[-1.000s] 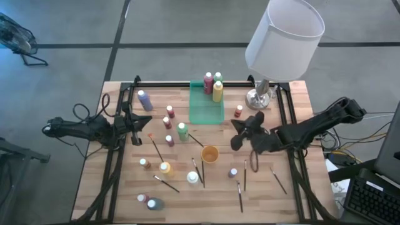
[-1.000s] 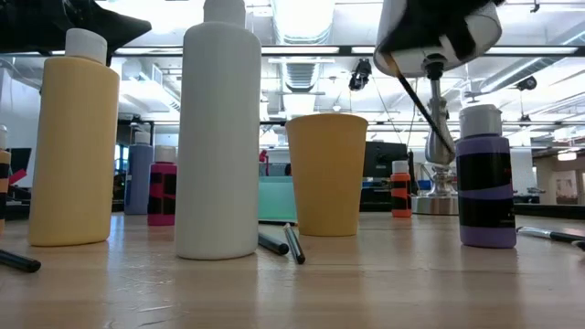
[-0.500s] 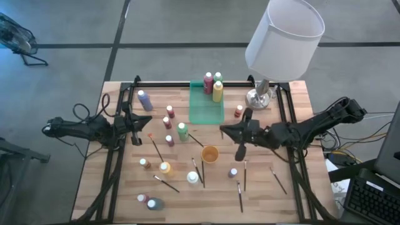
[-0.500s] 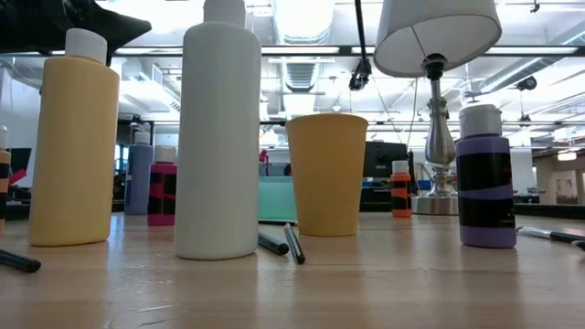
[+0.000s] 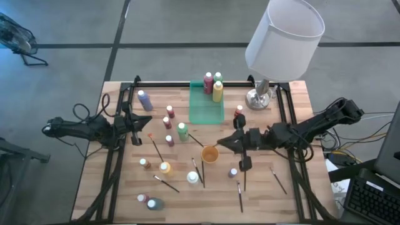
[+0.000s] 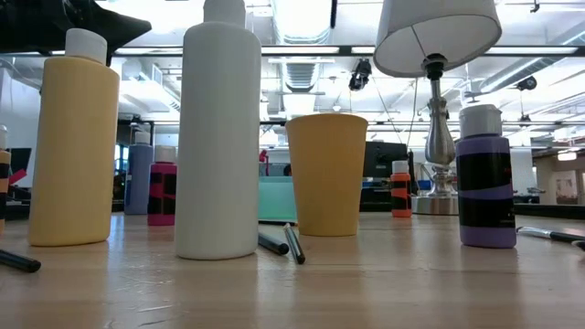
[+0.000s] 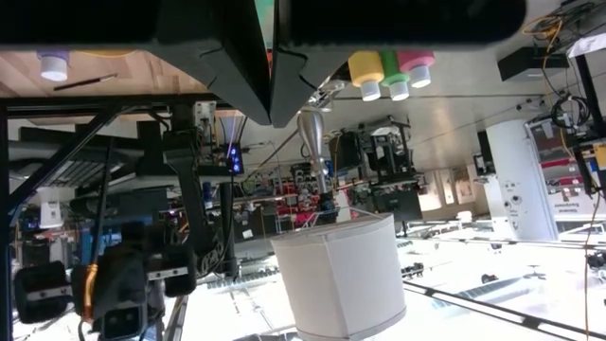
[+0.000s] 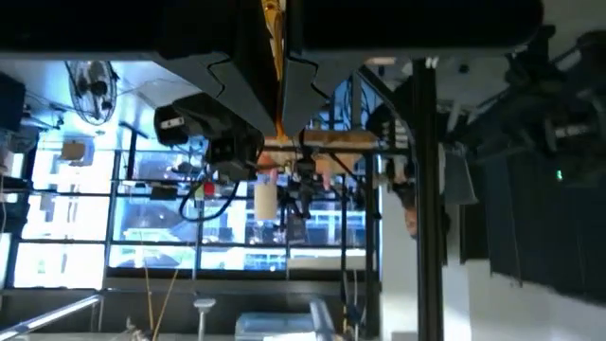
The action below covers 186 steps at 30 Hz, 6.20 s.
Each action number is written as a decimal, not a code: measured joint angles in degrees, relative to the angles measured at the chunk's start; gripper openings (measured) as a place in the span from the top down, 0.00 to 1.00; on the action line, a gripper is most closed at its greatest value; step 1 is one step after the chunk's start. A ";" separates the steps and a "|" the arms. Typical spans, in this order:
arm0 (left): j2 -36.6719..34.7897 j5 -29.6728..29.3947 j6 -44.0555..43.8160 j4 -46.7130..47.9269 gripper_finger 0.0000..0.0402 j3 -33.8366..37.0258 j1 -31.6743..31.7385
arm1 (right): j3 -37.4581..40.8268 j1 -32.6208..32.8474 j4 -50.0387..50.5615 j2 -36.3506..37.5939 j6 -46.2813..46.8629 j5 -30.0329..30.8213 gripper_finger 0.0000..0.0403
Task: Pick & Place Paint Supplies
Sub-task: Put the orange paintbrush into the yellow cup, then put the silver paintbrush into the yellow cup
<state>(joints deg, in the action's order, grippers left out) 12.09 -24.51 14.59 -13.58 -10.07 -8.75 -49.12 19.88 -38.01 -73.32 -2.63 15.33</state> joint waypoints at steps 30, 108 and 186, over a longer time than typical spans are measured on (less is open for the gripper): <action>0.00 -0.02 0.00 0.00 0.96 0.00 0.00 | 5.48 -2.45 -5.12 -8.67 6.05 0.22 0.98; 0.38 -0.02 0.00 1.33 0.96 0.02 0.00 | 15.54 -5.88 -24.75 -25.07 23.22 -0.04 0.93; 0.46 -0.02 -0.01 3.51 0.96 0.02 0.00 | -28.56 14.45 125.41 -13.20 85.35 -7.97 0.59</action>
<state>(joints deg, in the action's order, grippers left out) 12.56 -24.53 14.58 -10.07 -10.04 -8.75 -77.69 34.33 87.40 -86.52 82.73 7.36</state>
